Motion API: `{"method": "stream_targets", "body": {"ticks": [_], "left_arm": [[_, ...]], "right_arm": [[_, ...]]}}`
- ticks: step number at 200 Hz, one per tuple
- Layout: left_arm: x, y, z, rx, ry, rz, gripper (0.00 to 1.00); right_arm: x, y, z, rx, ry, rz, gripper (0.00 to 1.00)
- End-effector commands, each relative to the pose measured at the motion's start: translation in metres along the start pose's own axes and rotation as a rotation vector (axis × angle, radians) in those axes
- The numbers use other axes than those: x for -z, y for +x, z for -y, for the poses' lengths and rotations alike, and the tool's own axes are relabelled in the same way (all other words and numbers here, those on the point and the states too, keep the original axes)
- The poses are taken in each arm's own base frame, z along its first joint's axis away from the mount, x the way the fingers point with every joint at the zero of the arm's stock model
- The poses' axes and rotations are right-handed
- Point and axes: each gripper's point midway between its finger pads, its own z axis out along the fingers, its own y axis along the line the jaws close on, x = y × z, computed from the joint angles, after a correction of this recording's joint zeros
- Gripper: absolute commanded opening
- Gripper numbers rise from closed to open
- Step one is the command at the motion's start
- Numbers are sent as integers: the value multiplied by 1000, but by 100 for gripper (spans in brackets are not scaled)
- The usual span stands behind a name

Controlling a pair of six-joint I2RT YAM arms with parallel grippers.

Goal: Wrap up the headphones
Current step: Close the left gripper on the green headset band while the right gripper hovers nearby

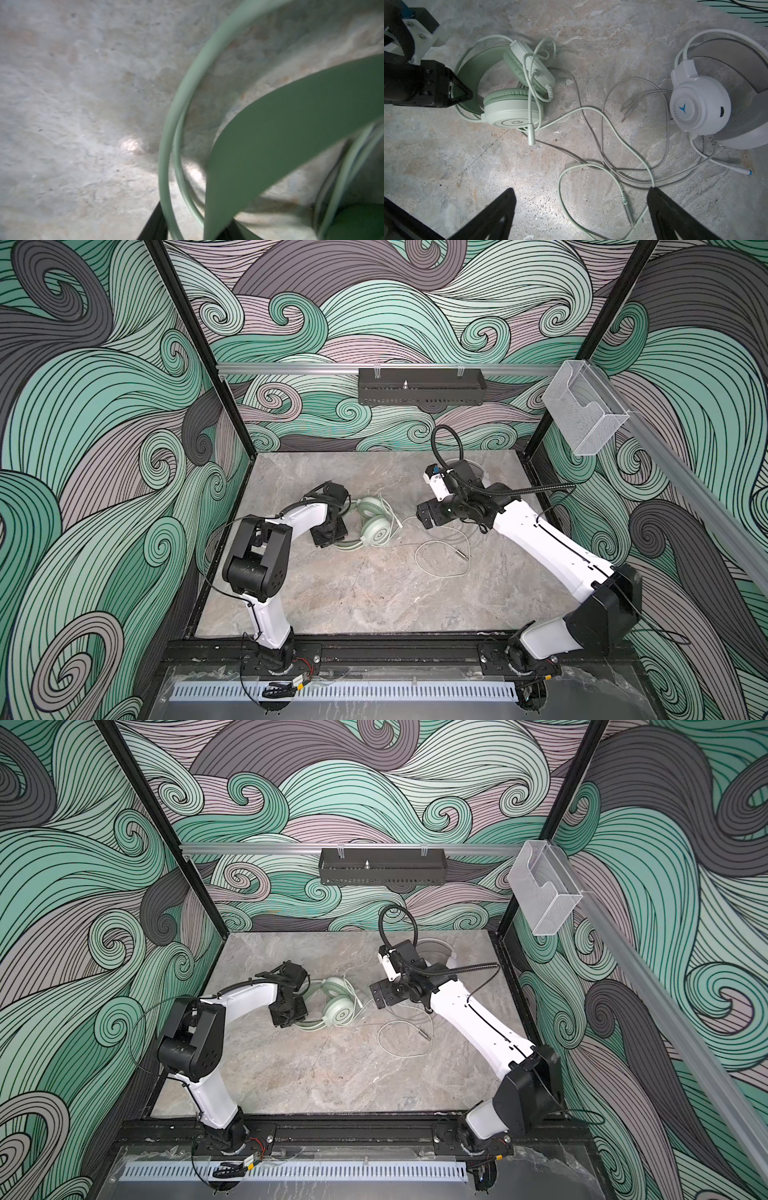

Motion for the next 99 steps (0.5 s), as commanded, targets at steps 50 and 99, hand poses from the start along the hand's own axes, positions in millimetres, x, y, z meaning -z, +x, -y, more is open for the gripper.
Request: {"method": "stream_targets", "body": {"ticks": [50,99], "left_arm": [[17,2,-53,-69,-147,27,56],[1,2,-48,25,-57,-45,80]], "right_arm": [[18,-12,2,25,20,44,99],[18,-14,-5,33,7,42,99]]}}
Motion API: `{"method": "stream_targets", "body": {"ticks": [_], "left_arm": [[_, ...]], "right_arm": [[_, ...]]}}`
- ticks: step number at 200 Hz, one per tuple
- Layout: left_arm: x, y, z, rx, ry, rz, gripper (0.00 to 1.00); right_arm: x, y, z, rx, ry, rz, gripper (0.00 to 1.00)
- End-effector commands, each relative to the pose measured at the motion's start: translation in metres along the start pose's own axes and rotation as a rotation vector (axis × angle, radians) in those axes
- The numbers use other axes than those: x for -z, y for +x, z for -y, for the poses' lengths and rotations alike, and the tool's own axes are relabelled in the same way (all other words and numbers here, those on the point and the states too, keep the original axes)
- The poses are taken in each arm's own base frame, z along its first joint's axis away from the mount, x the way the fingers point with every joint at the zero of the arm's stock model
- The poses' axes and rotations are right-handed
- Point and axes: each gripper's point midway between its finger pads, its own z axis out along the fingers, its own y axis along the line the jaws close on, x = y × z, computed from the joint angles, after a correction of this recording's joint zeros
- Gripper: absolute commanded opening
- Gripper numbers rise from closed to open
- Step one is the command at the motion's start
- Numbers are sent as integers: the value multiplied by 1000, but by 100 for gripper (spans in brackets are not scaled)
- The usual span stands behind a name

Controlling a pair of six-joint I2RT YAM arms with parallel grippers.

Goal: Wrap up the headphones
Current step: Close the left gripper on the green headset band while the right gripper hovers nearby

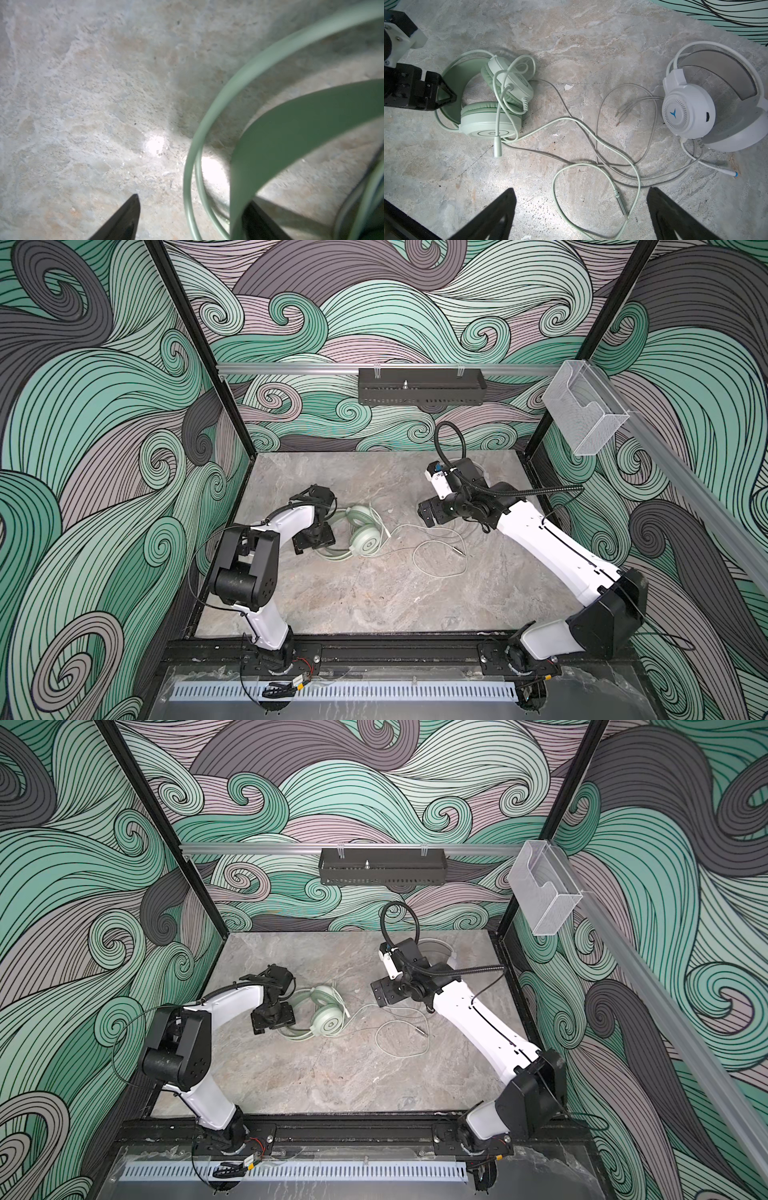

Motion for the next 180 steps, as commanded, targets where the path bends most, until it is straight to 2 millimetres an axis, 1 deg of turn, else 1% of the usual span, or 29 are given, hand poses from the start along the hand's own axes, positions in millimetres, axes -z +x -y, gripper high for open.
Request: {"method": "stream_targets", "body": {"ticks": [1,30,42,55,68,90,98,108,117,129,142,155,160,180], "left_arm": [[-6,4,2,38,30,-47,80],[-18,15,14,110,80,-106,79],[-23,20,16,144,75,-125,76],[-28,24,18,165,65,-135,69],[-32,28,16,179,36,-137,64],[-42,34,15,187,8,-148,59],[-46,34,14,189,0,-149,53],[-47,32,14,186,-9,-141,39],[-45,29,13,181,-14,-131,30],[-39,20,14,170,-16,-104,25],[-26,7,13,157,-20,-57,16],[-5,-10,13,136,-18,3,3],[4,-18,12,129,-20,30,0],[47,-49,8,93,-32,150,0]], "right_arm": [[8,-9,-4,17,2,23,99],[6,-8,-6,18,-2,18,99],[6,-8,-6,17,-2,17,99],[7,-9,-6,21,-1,22,99],[10,-12,-5,26,5,31,99],[13,-13,-3,32,11,39,99],[14,-13,-3,32,12,41,99],[15,-14,-3,35,15,45,99],[17,-14,-2,38,18,51,99],[20,-15,0,42,26,58,99],[24,-16,0,44,29,67,99],[28,-15,0,44,26,73,99],[29,-15,-1,43,22,76,99],[35,-17,-4,39,1,103,99]]}}
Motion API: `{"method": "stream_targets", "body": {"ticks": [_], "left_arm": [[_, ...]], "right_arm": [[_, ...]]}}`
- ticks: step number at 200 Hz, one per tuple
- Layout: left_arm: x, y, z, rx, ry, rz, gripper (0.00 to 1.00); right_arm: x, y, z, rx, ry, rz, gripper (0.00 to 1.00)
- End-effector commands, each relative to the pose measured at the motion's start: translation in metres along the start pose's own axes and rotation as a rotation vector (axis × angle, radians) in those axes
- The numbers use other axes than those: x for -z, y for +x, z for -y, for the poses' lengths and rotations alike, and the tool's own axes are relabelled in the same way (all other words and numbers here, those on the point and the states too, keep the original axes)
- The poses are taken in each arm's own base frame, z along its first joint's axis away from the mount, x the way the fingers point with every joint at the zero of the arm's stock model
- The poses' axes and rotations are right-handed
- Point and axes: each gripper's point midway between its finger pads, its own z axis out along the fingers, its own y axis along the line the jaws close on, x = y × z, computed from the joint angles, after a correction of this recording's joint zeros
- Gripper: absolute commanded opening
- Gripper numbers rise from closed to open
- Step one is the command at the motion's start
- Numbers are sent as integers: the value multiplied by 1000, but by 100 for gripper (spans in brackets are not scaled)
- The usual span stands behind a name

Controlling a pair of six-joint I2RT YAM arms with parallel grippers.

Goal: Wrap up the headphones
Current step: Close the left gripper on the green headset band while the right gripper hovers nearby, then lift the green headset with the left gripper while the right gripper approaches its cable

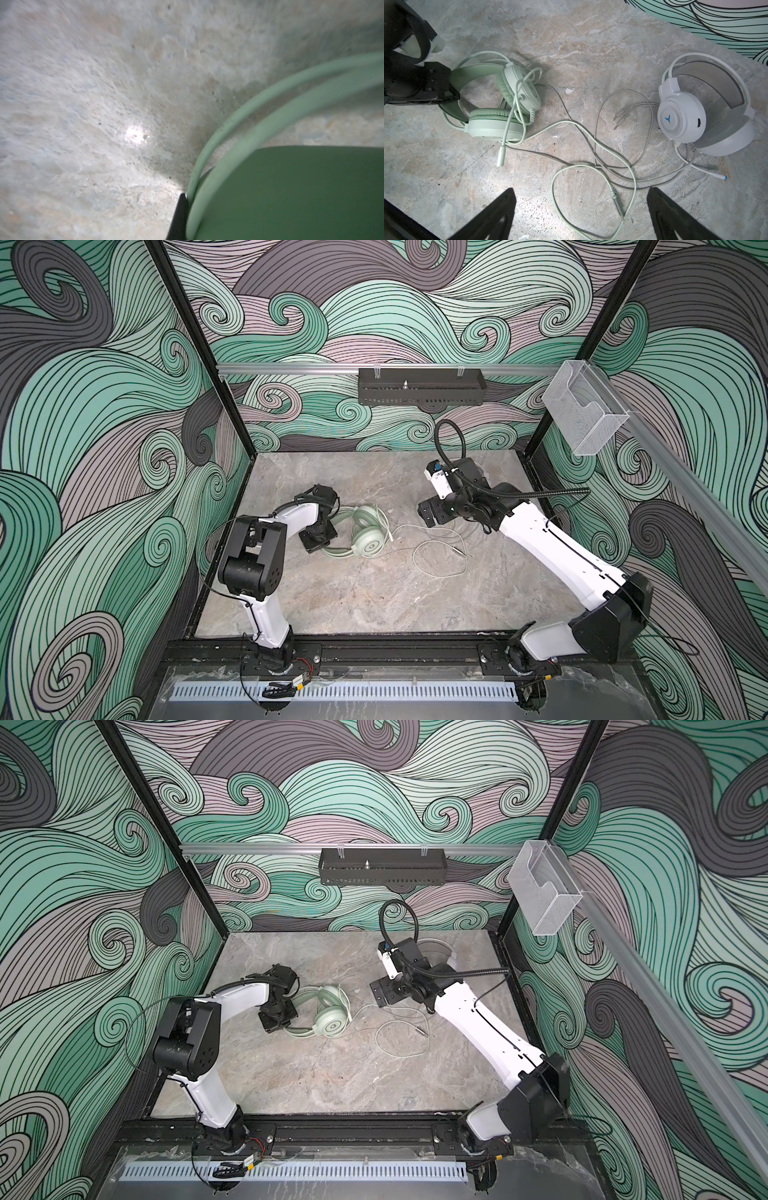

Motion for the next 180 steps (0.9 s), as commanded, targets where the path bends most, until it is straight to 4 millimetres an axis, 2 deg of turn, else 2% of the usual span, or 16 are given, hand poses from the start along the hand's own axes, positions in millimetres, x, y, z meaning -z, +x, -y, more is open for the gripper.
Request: {"method": "stream_targets", "body": {"ticks": [1,24,52,68,85,109,120,132,169,180], "left_arm": [[56,-38,-7,-56,-48,165,0],[123,-72,-5,-131,-59,345,0],[214,-95,-8,-225,-140,585,0],[267,-98,-6,-286,-181,756,0],[323,-97,6,-358,-235,980,0],[399,-79,32,-480,-380,1258,0],[417,-72,42,-526,-404,1316,0],[426,-67,51,-582,-389,1333,0],[441,-59,40,-506,-219,1311,0],[454,-54,37,-473,-174,1329,0]], "right_arm": [[20,-11,-2,8,-10,63,99],[29,-17,-8,9,-48,105,99],[47,-31,-20,12,-118,191,99],[60,-41,-28,11,-174,258,99],[72,-48,-41,21,-254,319,99],[95,-57,-50,53,-313,425,99],[107,-60,-52,76,-330,472,99],[118,-61,-53,107,-342,506,99],[133,-49,-46,106,-373,535,99],[135,-42,-44,102,-377,536,99]]}}
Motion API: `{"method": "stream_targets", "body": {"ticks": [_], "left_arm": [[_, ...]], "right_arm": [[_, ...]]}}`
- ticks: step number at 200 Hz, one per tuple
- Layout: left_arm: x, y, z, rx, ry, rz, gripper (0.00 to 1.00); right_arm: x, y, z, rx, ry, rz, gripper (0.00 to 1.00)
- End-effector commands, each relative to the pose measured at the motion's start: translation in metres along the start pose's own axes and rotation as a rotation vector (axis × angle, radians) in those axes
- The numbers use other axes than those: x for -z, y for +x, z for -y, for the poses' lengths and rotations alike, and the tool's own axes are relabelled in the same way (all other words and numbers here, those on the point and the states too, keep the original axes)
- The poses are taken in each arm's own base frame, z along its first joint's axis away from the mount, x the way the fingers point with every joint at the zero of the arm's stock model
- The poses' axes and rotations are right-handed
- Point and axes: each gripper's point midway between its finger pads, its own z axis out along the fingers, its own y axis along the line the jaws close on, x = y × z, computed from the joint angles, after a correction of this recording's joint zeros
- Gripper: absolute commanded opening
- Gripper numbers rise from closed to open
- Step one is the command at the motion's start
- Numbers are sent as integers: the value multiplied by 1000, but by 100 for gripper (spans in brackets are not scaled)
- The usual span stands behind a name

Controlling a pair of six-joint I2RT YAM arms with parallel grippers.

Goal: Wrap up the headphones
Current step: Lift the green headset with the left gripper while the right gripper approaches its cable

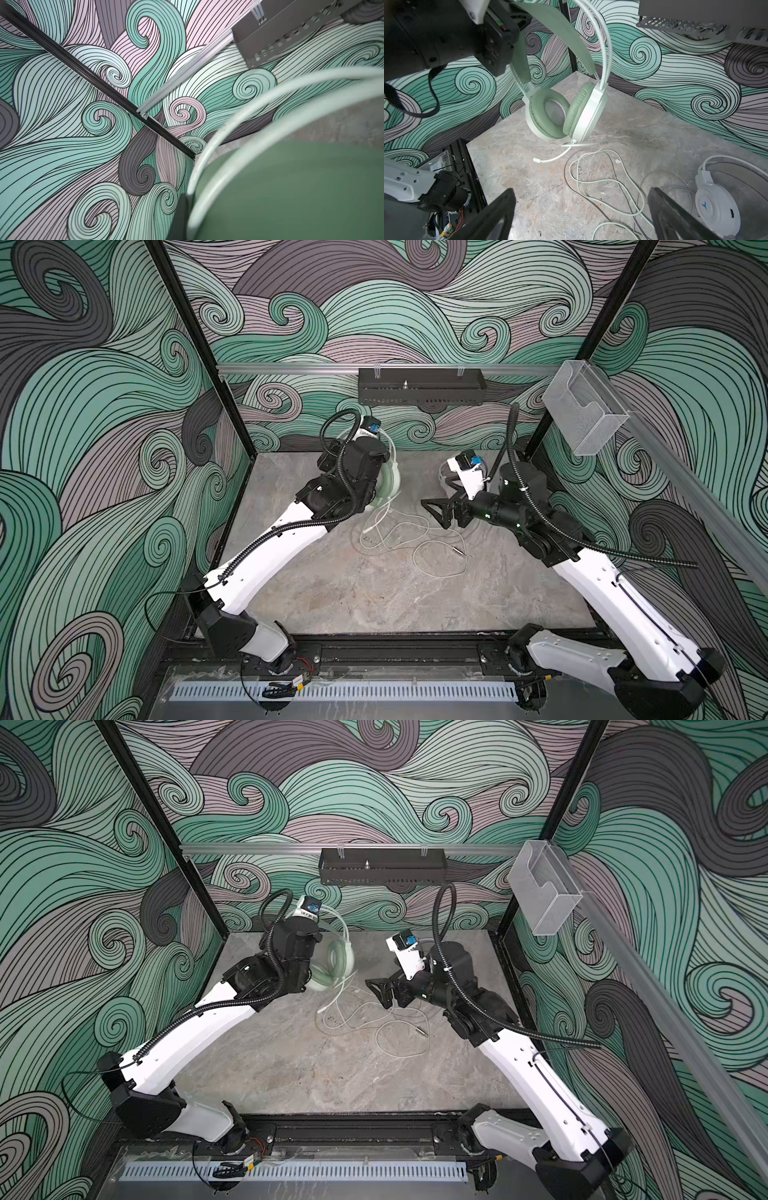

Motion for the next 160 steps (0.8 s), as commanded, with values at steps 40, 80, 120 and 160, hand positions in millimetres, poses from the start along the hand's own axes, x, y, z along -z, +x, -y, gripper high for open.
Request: {"method": "stream_targets", "body": {"ticks": [40,80,120,160], "left_arm": [[76,-69,-49,314,247,334,0],[80,-67,-46,357,317,306,0],[85,-61,-43,391,373,294,0],[88,-58,-43,390,397,297,0]], "right_arm": [[17,16,-12,18,-86,27,99],[11,12,-3,5,-61,42,99],[5,15,-12,25,-123,45,99],[-4,17,-16,58,-157,31,99]]}}
